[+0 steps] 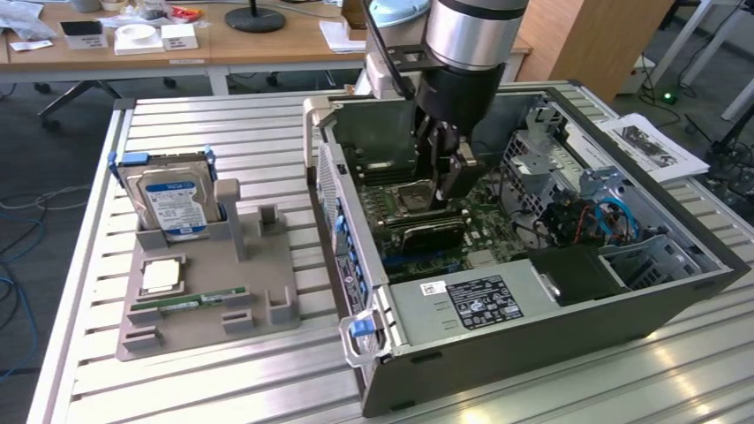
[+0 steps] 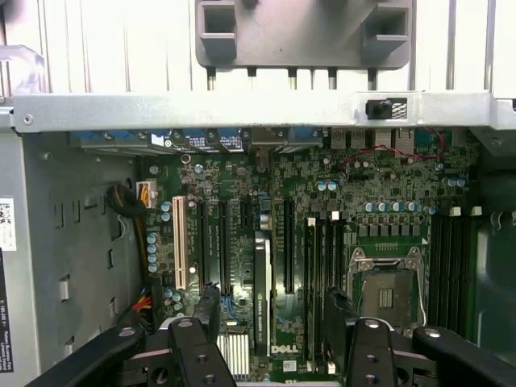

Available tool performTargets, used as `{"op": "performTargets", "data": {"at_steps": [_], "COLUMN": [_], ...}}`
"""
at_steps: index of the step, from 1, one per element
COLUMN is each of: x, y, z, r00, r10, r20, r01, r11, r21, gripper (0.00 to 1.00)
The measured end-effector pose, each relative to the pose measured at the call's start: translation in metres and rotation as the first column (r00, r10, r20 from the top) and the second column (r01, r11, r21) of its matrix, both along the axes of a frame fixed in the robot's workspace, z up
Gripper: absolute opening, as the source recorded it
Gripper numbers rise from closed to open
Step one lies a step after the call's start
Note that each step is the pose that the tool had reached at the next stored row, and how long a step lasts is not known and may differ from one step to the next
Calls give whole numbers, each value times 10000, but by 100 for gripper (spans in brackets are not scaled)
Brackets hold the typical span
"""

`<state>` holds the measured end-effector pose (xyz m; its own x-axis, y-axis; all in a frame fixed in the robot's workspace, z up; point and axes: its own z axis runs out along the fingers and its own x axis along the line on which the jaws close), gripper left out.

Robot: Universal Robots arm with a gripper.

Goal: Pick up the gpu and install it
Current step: 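Insert the gpu into the slot, then press down on the gpu until it lock into place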

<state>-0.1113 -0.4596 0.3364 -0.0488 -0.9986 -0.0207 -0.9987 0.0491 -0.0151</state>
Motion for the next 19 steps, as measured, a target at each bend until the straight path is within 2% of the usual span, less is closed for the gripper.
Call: {"op": "performTargets", "data": {"at_steps": [13, 17, 19], "x": [0, 0, 0], "y": [0, 0, 0], "z": [1, 1, 1], "r00": [10000, 10000, 10000], "r10": [0, 0, 0], "r20": [-1, 0, 0], "r01": [0, 0, 0], "r11": [10000, 10000, 10000], "r21": [-2, -1, -2], "gripper": [62, 38, 38]}}
